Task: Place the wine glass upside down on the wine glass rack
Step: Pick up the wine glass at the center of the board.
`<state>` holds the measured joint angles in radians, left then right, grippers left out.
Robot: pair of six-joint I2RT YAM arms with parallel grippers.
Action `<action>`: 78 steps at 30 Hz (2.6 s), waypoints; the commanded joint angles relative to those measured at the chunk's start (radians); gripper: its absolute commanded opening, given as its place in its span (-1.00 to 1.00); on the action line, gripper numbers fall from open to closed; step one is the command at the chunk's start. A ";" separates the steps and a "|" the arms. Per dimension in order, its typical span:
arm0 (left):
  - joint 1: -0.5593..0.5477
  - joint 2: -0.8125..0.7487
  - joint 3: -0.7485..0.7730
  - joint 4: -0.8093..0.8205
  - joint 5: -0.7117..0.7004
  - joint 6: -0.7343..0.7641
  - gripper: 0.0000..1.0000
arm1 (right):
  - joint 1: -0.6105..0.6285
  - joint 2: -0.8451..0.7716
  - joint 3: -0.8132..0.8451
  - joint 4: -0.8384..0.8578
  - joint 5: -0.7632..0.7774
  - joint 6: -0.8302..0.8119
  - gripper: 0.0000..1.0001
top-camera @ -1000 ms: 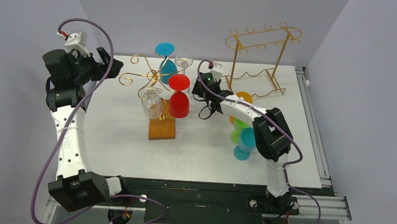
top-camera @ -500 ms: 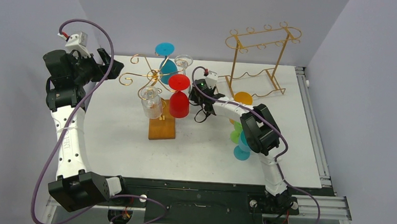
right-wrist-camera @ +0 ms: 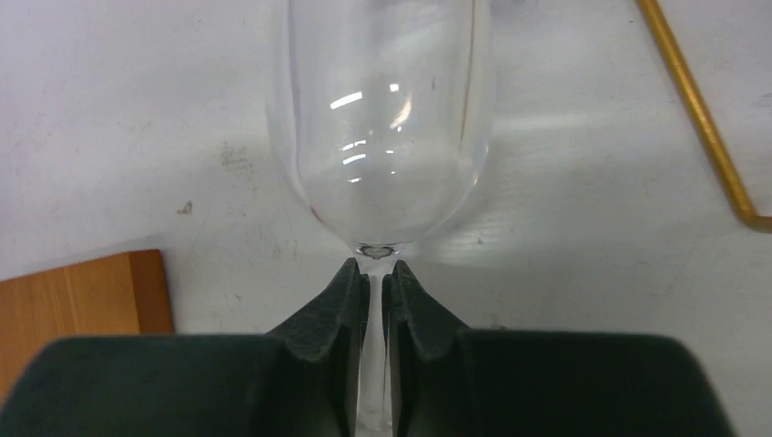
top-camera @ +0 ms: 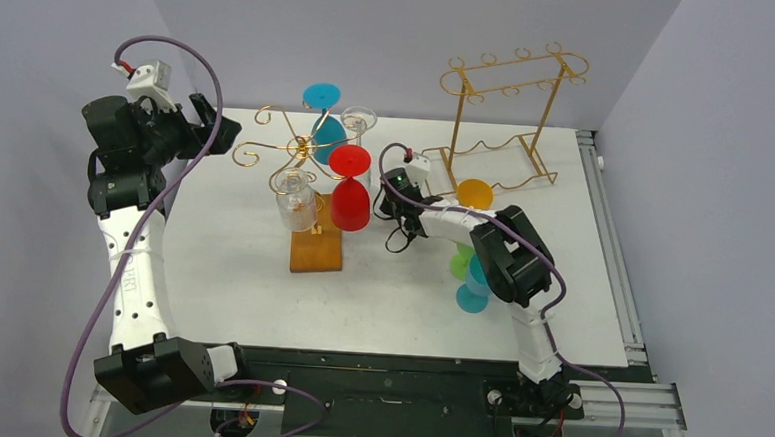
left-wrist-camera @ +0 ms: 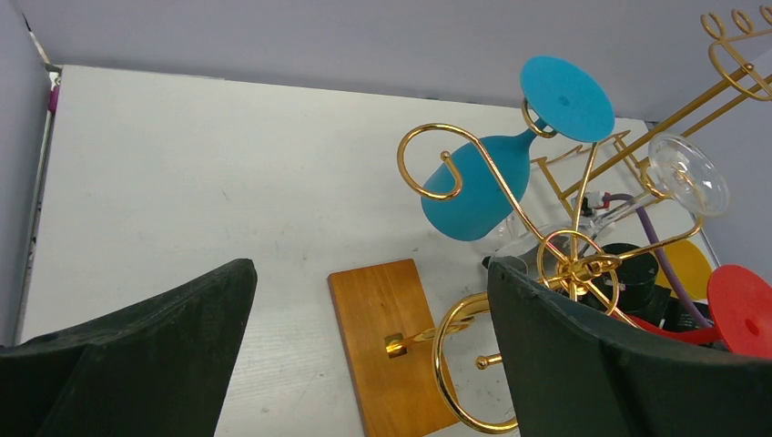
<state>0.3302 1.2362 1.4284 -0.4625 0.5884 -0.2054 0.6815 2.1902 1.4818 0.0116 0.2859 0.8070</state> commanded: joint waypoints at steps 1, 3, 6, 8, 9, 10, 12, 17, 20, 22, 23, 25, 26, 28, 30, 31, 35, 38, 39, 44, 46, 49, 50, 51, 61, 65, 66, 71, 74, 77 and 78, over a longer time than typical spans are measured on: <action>0.007 -0.024 0.060 0.014 0.024 0.002 0.92 | -0.007 -0.123 -0.120 0.052 0.004 -0.003 -0.95; 0.008 -0.023 0.065 0.014 0.037 0.001 0.92 | -0.007 -0.167 -0.167 0.074 -0.010 -0.007 -1.00; 0.007 -0.026 0.069 0.017 0.050 0.007 0.92 | 0.001 -0.248 -0.248 0.105 -0.027 -0.029 -1.00; 0.008 -0.027 0.078 0.018 0.063 0.010 0.92 | 0.004 -0.309 -0.313 0.119 -0.048 -0.035 -1.00; 0.008 -0.028 0.085 0.020 0.072 0.012 0.93 | 0.007 -0.346 -0.345 0.126 -0.059 -0.039 -1.00; 0.008 -0.029 0.090 0.023 0.081 0.011 0.92 | 0.010 -0.383 -0.373 0.130 -0.072 -0.043 -1.00; 0.008 -0.035 0.093 0.040 0.106 0.011 0.93 | 0.016 -0.460 -0.429 0.131 -0.099 -0.052 -1.00; 0.008 -0.067 0.060 0.128 0.211 -0.001 0.93 | 0.035 -0.666 -0.498 0.076 -0.161 -0.087 -1.00; 0.007 -0.094 0.029 0.194 0.264 -0.011 0.92 | 0.053 -0.774 -0.515 0.011 -0.180 -0.104 -1.00; 0.007 -0.112 0.014 0.232 0.285 -0.010 0.92 | 0.064 -0.847 -0.522 -0.042 -0.184 -0.108 -1.00; 0.007 -0.119 0.008 0.251 0.294 -0.010 0.92 | 0.069 -0.882 -0.528 -0.067 -0.188 -0.108 -1.00; 0.007 -0.133 -0.007 0.288 0.327 -0.001 0.92 | 0.079 -0.963 -0.538 -0.116 -0.199 -0.106 -1.00; 0.007 -0.141 -0.018 0.310 0.346 0.004 0.93 | 0.085 -1.003 -0.544 -0.149 -0.205 -0.106 -1.00; 0.006 -0.164 -0.046 0.357 0.373 0.027 0.93 | 0.095 -1.085 -0.551 -0.199 -0.219 -0.111 -1.00; 0.005 -0.188 -0.077 0.406 0.389 0.054 0.92 | 0.104 -1.147 -0.520 -0.274 -0.234 -0.124 -1.00; 0.005 -0.198 -0.088 0.425 0.389 0.066 0.92 | 0.108 -1.175 -0.499 -0.313 -0.240 -0.134 -1.00; 0.004 -0.240 -0.109 0.477 0.441 0.112 0.92 | 0.114 -1.281 -0.411 -0.456 -0.257 -0.168 -1.00; -0.006 -0.291 -0.159 0.531 0.473 0.176 0.93 | 0.115 -1.297 -0.319 -0.539 -0.331 -0.192 -1.00; -0.013 -0.310 -0.175 0.530 0.470 0.228 0.92 | 0.119 -1.291 -0.289 -0.558 -0.361 -0.195 -1.00; -0.024 -0.401 -0.241 0.547 0.428 0.444 0.92 | 0.181 -1.189 -0.118 -0.588 -0.456 -0.211 -1.00; -0.025 -0.431 -0.258 0.566 0.407 0.502 0.92 | 0.239 -1.118 -0.019 -0.639 -0.467 -0.255 -1.00; -0.024 -0.463 -0.263 0.574 0.405 0.509 0.92 | 0.300 -1.021 0.120 -0.729 -0.497 -0.332 -1.00; -0.025 -0.469 -0.243 0.541 0.425 0.512 0.92 | 0.306 -0.994 0.162 -0.760 -0.525 -0.357 -1.00; -0.024 -0.468 -0.220 0.494 0.447 0.508 0.92 | 0.311 -0.973 0.198 -0.787 -0.545 -0.383 -1.00; -0.022 -0.489 -0.191 0.653 0.801 -0.223 0.92 | 0.315 -0.998 0.274 -0.978 -0.774 -0.728 -1.00; -0.031 -0.490 -0.125 0.557 0.853 -0.241 0.93 | 0.318 -1.057 0.213 -0.980 -0.882 -0.799 -1.00; -0.035 -0.489 -0.114 0.546 0.870 -0.251 0.92 | 0.319 -1.060 0.215 -0.981 -0.885 -0.820 -1.00; -0.117 -0.506 -0.109 0.464 0.929 -0.224 0.92 | 0.322 -0.985 0.295 -1.014 -0.950 -0.871 -1.00; -0.165 -0.529 -0.122 0.416 0.927 -0.222 0.92 | 0.332 -0.923 0.370 -1.042 -1.000 -0.896 -1.00; -0.197 -0.554 -0.146 0.415 0.918 -0.207 0.92 | 0.354 -0.854 0.463 -1.105 -1.046 -0.947 -1.00; -0.202 -0.555 -0.150 0.413 0.924 -0.207 0.92 | 0.358 -0.841 0.475 -1.111 -1.052 -0.953 -1.00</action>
<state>0.1555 0.7025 1.2907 -0.0196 1.4826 -0.4072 1.0130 1.3006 1.8565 -1.0801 -0.6701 -0.0635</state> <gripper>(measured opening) 0.962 0.096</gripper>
